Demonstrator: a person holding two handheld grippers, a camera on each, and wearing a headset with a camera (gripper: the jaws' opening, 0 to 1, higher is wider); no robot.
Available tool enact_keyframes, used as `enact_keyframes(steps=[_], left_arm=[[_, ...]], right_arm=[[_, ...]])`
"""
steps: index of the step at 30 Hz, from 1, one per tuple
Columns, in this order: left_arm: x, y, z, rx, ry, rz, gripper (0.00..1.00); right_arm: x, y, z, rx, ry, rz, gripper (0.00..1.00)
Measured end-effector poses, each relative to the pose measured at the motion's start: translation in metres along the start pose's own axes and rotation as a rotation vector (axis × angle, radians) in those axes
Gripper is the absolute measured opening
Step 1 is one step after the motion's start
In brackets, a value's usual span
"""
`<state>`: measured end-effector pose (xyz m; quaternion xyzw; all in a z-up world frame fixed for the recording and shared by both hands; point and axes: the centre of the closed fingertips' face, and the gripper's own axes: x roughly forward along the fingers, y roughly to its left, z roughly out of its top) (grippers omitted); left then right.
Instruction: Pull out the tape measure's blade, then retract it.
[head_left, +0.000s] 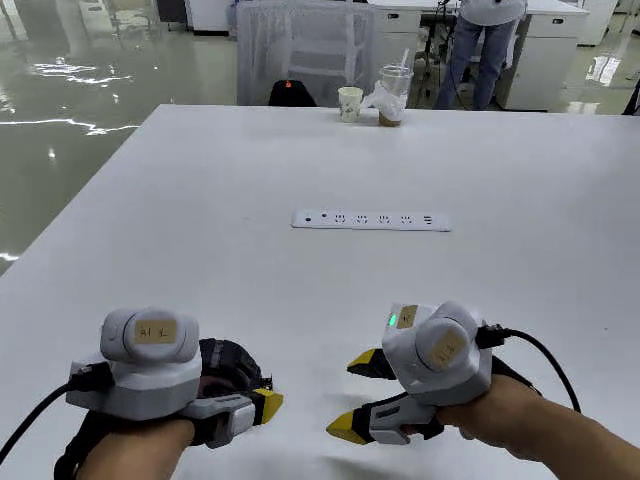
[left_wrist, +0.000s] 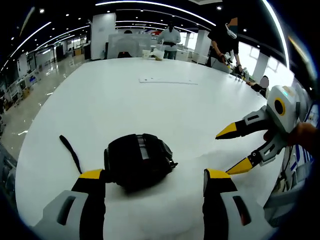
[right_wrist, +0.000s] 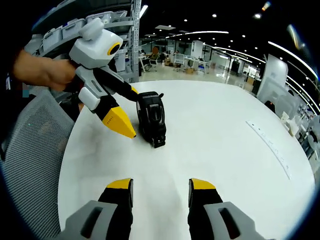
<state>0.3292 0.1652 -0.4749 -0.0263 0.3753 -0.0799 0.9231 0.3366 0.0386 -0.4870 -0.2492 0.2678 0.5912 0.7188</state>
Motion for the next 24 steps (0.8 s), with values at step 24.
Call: enact_keyframes(steps=[24], left_arm=[[-0.037, -0.003, -0.033, 0.078, -0.013, -0.09, 0.85]], right_arm=[[-0.057, 0.012, -0.029, 0.129, -0.039, -0.165, 0.64]])
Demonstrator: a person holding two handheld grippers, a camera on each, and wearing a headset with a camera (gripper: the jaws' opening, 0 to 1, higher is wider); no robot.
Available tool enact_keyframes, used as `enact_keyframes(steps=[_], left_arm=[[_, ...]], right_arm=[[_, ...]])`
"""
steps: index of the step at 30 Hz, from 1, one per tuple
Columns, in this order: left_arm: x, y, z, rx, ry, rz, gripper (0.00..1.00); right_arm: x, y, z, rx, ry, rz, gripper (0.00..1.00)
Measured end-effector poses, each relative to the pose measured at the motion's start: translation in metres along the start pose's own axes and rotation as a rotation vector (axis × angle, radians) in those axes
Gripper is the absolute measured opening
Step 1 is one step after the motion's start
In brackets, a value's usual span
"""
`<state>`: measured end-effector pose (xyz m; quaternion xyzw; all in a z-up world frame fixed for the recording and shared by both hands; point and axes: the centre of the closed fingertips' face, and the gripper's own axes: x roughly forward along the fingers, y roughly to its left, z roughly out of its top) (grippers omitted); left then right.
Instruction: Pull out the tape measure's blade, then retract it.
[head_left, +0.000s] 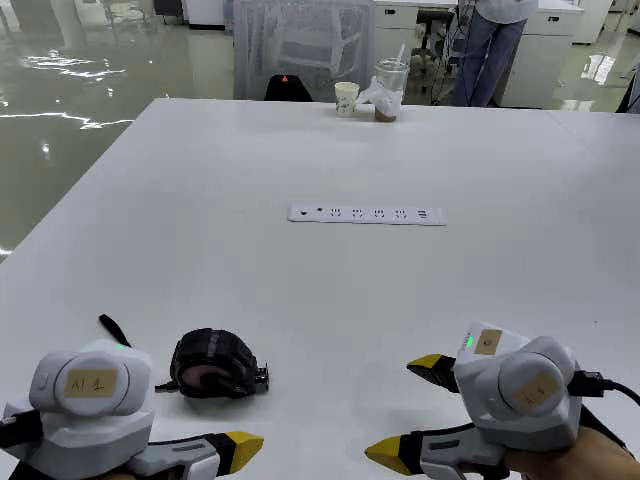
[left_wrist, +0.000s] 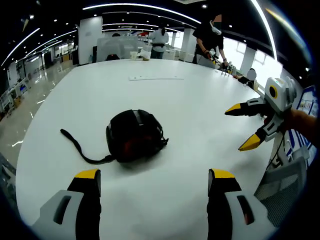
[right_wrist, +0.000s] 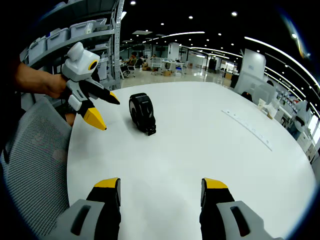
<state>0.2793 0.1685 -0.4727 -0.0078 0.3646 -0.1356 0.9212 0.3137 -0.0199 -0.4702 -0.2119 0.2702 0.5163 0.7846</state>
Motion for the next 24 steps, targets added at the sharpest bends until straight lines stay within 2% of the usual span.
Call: enact_keyframes(steps=[3, 6, 7, 8, 14, 24], left_arm=[[-0.004, -0.002, -0.004, 0.001, -0.004, -0.012, 0.86], [-0.009, -0.004, -0.004, 0.01, -0.028, -0.029, 0.86], [-0.011, -0.005, -0.003, 0.002, -0.05, -0.039, 0.86], [-0.012, -0.005, -0.004, -0.001, -0.051, -0.043, 0.87], [-0.019, -0.013, -0.004, 0.036, -0.087, -0.076, 0.88], [-0.029, -0.024, -0.007, 0.081, -0.103, -0.104, 0.91]], right_arm=[[-0.006, 0.002, -0.004, 0.022, -0.004, -0.015, 0.66], [-0.012, 0.004, -0.008, 0.032, -0.009, -0.042, 0.7], [-0.015, 0.005, -0.01, 0.046, -0.012, -0.052, 0.72], [-0.017, 0.005, -0.012, 0.059, -0.011, -0.059, 0.73], [-0.026, 0.017, -0.019, 0.106, -0.023, -0.072, 0.76], [-0.04, 0.033, -0.017, 0.194, -0.069, -0.112, 0.83]])
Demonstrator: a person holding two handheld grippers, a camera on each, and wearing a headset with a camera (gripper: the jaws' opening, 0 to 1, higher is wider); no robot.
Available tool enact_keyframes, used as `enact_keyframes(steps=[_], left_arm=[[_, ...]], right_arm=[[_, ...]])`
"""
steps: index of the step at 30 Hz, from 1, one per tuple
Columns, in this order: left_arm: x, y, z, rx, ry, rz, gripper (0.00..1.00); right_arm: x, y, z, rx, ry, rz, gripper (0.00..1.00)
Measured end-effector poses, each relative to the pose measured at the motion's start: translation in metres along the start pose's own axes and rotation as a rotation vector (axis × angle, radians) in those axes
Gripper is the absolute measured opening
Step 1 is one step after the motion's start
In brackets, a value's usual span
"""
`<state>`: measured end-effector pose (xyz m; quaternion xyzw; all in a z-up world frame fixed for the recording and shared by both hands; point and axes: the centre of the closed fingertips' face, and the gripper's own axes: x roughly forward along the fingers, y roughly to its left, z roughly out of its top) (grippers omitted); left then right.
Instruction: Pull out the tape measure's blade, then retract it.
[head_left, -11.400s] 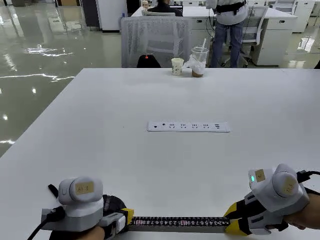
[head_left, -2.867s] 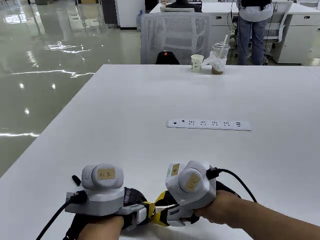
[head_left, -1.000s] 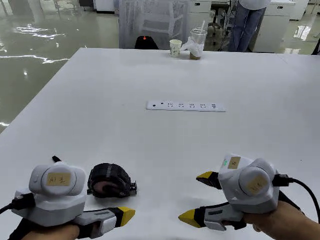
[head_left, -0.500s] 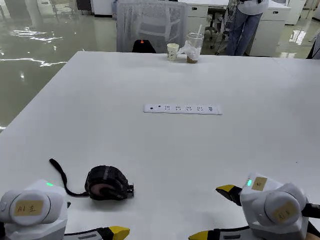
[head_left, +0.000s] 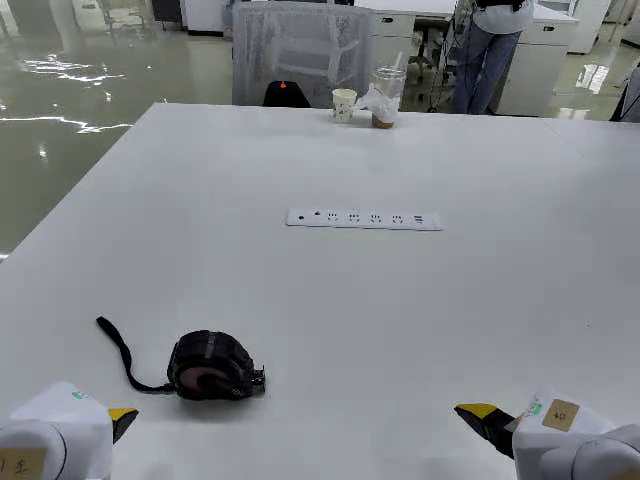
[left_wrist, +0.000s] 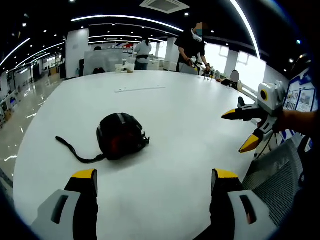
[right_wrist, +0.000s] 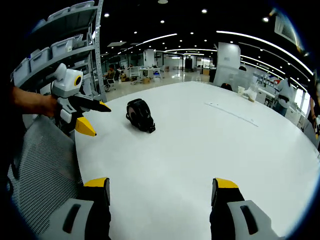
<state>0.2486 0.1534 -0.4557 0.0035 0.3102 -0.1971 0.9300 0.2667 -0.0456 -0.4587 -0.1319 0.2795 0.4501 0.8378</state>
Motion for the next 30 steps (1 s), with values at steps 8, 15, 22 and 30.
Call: enact_keyframes(steps=[8, 15, 22, 30], left_arm=[[-0.006, -0.008, -0.002, -0.006, -0.003, -0.013, 0.92], [-0.013, -0.012, -0.003, 0.011, -0.007, -0.012, 0.95], [-0.017, -0.014, -0.003, 0.017, -0.014, -0.019, 0.97], [-0.021, -0.018, -0.002, 0.021, -0.024, -0.029, 0.99]], right_arm=[[-0.009, 0.009, 0.003, 0.042, -0.026, -0.023, 0.87], [-0.016, 0.013, 0.005, 0.061, -0.046, -0.046, 0.92], [-0.021, 0.015, 0.006, 0.073, -0.068, -0.057, 0.96], [-0.023, 0.018, 0.006, 0.075, -0.076, -0.067, 0.99]])
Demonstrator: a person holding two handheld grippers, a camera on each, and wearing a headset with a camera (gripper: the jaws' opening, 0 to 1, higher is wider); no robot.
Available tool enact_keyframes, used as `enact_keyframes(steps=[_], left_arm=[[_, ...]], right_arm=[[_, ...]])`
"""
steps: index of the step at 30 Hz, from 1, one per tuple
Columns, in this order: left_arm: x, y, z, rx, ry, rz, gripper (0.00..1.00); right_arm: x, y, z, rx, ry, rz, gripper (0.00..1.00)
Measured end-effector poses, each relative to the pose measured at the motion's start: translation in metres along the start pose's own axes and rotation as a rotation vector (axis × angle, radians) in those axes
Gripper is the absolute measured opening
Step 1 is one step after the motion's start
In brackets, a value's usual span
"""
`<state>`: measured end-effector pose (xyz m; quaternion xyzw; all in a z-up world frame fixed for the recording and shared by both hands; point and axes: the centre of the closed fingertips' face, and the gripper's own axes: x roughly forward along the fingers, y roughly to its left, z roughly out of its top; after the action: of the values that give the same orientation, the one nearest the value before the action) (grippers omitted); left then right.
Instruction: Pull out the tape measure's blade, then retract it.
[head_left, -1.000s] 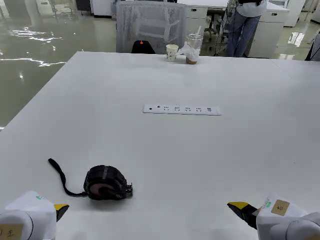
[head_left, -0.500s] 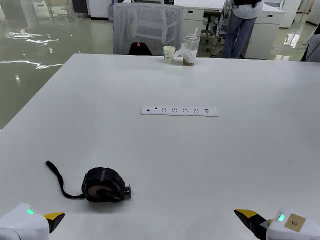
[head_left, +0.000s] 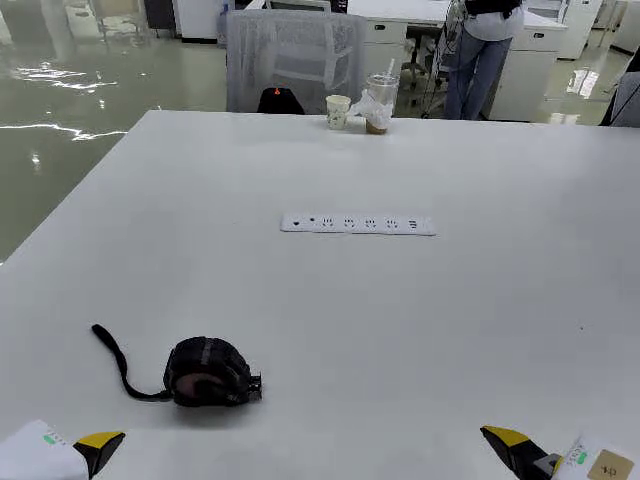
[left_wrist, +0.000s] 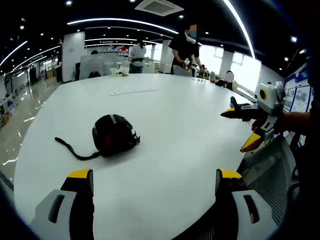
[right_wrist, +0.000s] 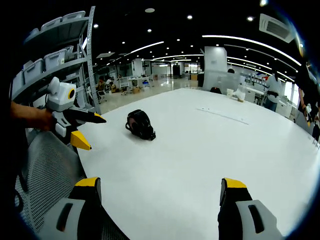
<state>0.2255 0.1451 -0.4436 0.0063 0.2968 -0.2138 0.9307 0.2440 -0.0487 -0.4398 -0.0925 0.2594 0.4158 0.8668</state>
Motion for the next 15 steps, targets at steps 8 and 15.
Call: enact_keyframes(steps=[8, 15], left_arm=[[-0.005, -0.001, 0.003, 0.005, -0.018, -0.007, 0.99], [-0.009, -0.004, 0.005, 0.031, -0.023, -0.013, 0.99]], right_arm=[[-0.006, 0.0, 0.002, 0.037, -0.015, -0.007, 0.99], [-0.011, -0.002, 0.009, 0.051, -0.05, -0.024, 0.99]])
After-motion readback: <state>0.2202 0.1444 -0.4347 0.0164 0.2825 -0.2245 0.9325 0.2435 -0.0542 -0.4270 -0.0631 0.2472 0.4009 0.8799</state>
